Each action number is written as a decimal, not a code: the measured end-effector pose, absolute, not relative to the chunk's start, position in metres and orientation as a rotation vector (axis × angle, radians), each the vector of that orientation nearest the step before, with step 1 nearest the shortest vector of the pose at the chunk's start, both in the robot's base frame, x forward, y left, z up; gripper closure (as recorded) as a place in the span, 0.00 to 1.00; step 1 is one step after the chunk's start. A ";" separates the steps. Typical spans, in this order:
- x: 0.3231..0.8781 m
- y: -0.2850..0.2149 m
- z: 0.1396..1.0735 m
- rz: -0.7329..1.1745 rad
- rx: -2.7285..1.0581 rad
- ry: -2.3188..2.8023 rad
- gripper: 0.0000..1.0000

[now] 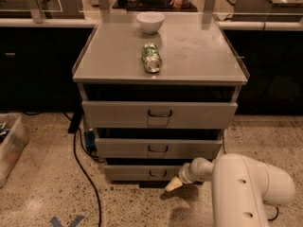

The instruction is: Open bottom drawer

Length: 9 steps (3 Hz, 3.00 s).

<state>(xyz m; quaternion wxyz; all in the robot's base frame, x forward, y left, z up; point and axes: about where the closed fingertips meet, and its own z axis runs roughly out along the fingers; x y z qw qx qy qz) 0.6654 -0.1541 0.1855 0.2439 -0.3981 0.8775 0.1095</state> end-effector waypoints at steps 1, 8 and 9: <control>0.665 -0.154 0.186 0.299 -1.087 2.397 0.00; 0.583 -0.150 0.163 0.416 -1.083 2.560 0.00; 0.577 -0.148 0.158 0.340 -1.103 2.585 0.00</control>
Offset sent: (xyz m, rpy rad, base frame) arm 0.0185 -0.0064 -0.0104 -0.0317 0.0470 0.0064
